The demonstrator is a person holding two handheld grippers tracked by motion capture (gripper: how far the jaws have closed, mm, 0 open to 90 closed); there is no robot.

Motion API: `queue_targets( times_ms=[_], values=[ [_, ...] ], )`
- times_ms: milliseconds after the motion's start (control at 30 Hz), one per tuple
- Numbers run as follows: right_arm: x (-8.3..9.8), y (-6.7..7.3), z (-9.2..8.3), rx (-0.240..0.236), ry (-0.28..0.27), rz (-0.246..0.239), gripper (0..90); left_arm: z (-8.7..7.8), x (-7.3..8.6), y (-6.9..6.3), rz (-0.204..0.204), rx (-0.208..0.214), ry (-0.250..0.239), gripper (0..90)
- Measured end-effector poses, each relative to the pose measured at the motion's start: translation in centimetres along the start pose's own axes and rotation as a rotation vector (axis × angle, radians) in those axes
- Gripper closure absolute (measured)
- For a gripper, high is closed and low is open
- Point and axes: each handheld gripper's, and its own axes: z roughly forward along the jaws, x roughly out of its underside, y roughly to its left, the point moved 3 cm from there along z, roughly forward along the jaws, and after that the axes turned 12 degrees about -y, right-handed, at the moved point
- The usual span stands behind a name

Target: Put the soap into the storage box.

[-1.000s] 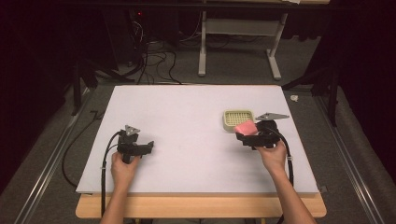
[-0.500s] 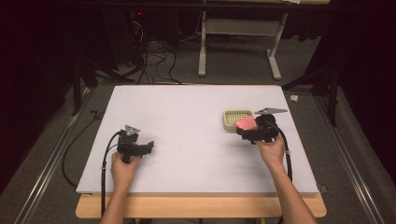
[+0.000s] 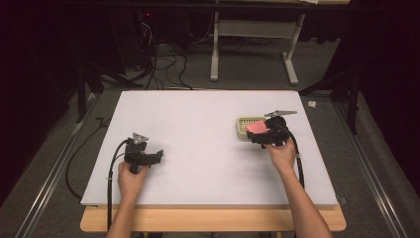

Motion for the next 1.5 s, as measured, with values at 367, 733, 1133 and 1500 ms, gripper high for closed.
queue_targets(
  times_ms=[367, 733, 1133, 1500],
  values=[
    [0.8, -0.9, 1.9, 0.050, 0.052, 0.034, 13.9, 0.0, 0.0, 0.0, 0.001, 0.000, 0.000, 15.8],
    [0.2, -0.4, 3.3, 0.082, 0.076, 0.026, 13.8, 0.0, 0.0, 0.0, 0.001, 0.000, 0.000, 15.8],
    [-1.0, -0.6, 4.9, 0.124, 0.126, 0.052, 13.8, 0.0, 0.0, 0.0, 0.001, 0.000, 0.000, 15.8],
    [-0.9, -1.3, 6.4, 0.171, 0.173, 0.077, 13.7, 0.0, 0.0, 0.0, 0.001, 0.000, 0.000, 15.8]
  ],
)
